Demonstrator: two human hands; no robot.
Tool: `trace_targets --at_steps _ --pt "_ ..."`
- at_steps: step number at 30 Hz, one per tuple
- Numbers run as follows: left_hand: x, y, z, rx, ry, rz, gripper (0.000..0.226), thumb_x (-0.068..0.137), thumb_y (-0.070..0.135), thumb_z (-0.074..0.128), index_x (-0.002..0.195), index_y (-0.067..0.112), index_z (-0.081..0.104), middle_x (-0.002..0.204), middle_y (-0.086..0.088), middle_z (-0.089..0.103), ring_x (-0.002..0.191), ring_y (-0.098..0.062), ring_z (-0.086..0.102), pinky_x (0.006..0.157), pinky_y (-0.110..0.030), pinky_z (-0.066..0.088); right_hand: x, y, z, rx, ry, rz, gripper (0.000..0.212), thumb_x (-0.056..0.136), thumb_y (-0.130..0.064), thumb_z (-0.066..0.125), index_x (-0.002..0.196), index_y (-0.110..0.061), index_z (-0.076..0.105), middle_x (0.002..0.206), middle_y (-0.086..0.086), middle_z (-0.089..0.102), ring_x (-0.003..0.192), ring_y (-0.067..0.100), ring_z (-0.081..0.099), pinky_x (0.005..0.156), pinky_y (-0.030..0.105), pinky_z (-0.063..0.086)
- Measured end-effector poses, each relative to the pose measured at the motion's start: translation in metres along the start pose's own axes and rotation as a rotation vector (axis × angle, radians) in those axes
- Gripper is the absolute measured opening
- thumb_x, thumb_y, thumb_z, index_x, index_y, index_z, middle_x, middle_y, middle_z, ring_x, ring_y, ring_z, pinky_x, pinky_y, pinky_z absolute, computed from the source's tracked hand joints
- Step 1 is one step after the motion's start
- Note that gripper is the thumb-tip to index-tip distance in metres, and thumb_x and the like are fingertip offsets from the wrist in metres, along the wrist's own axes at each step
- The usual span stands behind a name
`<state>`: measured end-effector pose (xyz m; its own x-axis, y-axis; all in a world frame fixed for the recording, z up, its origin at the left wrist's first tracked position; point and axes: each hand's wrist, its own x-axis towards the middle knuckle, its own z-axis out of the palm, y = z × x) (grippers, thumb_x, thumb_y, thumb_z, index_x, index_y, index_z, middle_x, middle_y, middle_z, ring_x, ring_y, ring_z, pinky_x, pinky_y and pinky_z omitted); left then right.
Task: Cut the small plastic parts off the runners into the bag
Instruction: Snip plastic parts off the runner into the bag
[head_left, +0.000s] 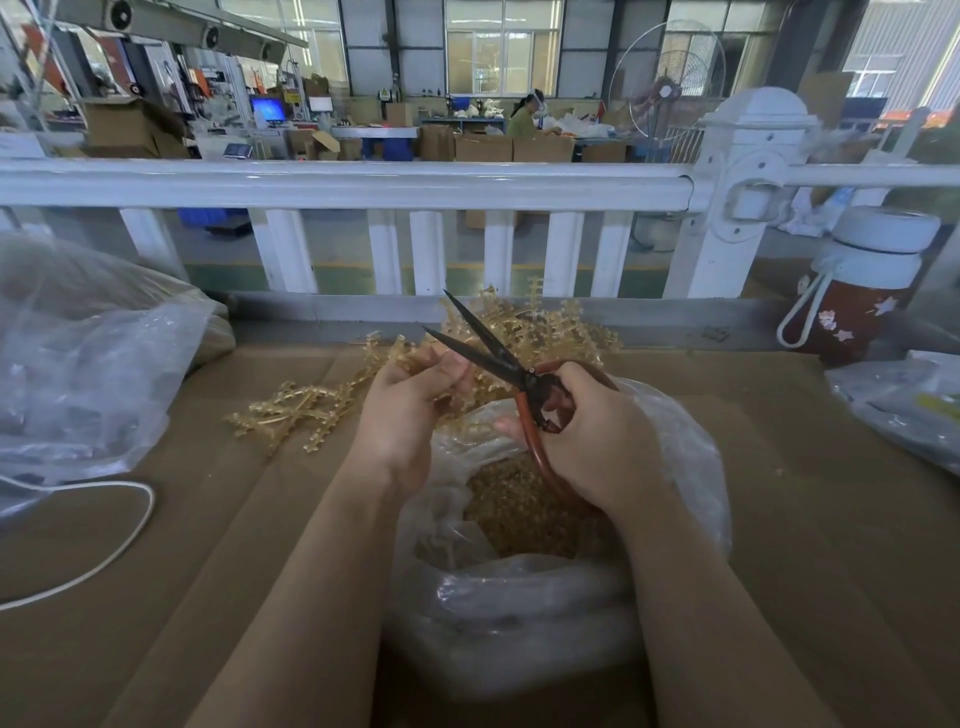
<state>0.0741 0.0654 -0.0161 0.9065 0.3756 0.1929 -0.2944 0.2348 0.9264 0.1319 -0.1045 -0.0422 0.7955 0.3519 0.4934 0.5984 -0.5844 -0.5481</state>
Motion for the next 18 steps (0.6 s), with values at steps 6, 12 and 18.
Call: trace_targets --at_steps 6,12,18 --pt "-0.0007 0.0017 0.0013 0.028 -0.029 0.019 0.038 0.093 0.003 0.060 0.061 0.022 0.067 0.065 0.000 0.056 0.064 -0.014 0.049 0.069 -0.029 0.040 -0.0004 0.0012 -0.0007 -0.055 0.036 -0.008 0.055 0.074 -0.074 0.067 0.095 -0.024 0.061 0.088 -0.011 0.067 0.081 0.009 0.062 0.071 0.029 0.056" --pt "-0.0012 0.0034 0.0017 0.023 0.011 -0.001 0.023 0.090 0.005 0.064 0.071 0.016 0.071 0.065 0.001 0.061 0.060 -0.010 0.050 0.061 -0.017 0.045 0.0022 0.0035 0.0033 -0.070 0.057 -0.006 0.045 0.080 -0.065 0.074 0.089 -0.023 0.061 0.082 -0.011 0.066 0.077 0.010 0.061 0.069 0.031 0.056" --pt "-0.0031 0.0058 0.0030 0.013 0.009 -0.009 0.017 0.091 0.006 0.064 0.078 0.016 0.070 0.066 0.006 0.066 0.060 -0.005 0.054 0.060 -0.015 0.046 0.0018 0.0063 0.0051 -0.136 0.134 -0.051 0.040 0.082 -0.063 0.074 0.080 -0.027 0.057 0.076 -0.016 0.062 0.070 0.008 0.057 0.061 0.020 0.048"
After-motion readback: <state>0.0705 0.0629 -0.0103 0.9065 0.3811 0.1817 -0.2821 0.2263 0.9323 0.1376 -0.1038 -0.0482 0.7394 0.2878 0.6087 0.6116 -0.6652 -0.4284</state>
